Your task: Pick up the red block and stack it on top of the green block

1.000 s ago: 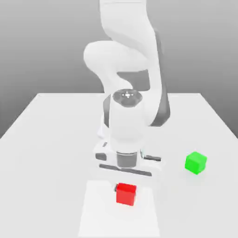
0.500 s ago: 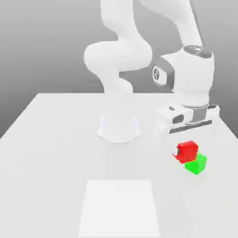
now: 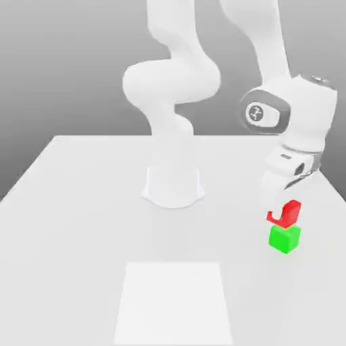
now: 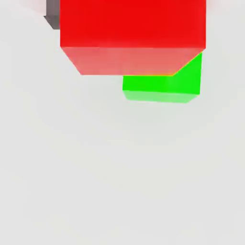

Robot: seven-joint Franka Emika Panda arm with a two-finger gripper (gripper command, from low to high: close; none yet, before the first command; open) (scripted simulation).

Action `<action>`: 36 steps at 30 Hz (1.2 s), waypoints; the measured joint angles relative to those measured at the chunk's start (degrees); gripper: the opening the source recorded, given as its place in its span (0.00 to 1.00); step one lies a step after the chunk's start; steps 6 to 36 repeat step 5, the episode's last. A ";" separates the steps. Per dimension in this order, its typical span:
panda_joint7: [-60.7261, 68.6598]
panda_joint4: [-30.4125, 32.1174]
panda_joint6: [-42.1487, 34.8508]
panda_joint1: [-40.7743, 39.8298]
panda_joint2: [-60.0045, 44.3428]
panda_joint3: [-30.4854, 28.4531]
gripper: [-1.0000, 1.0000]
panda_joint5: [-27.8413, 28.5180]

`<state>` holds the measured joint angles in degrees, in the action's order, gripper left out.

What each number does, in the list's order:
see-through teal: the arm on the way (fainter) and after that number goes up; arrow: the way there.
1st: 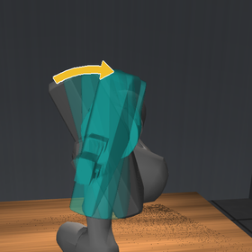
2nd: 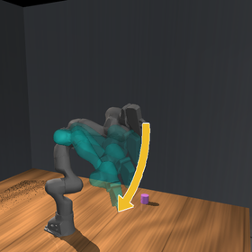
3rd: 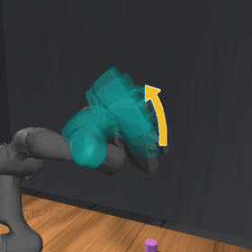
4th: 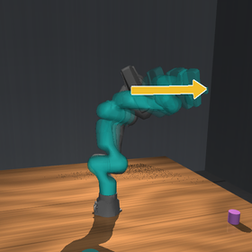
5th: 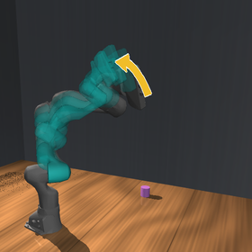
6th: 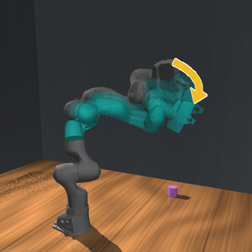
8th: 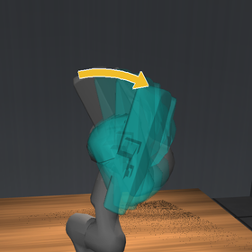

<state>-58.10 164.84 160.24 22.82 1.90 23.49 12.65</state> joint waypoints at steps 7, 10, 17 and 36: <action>-1.72 -0.13 3.26 -0.69 -3.31 0.06 0.00 2.42; -1.72 -0.13 3.26 -0.69 -3.31 0.06 0.00 2.42; -1.72 -0.13 3.26 -0.69 -3.31 0.06 0.00 2.42; -1.72 -0.13 3.26 -0.69 -3.31 0.06 0.00 2.42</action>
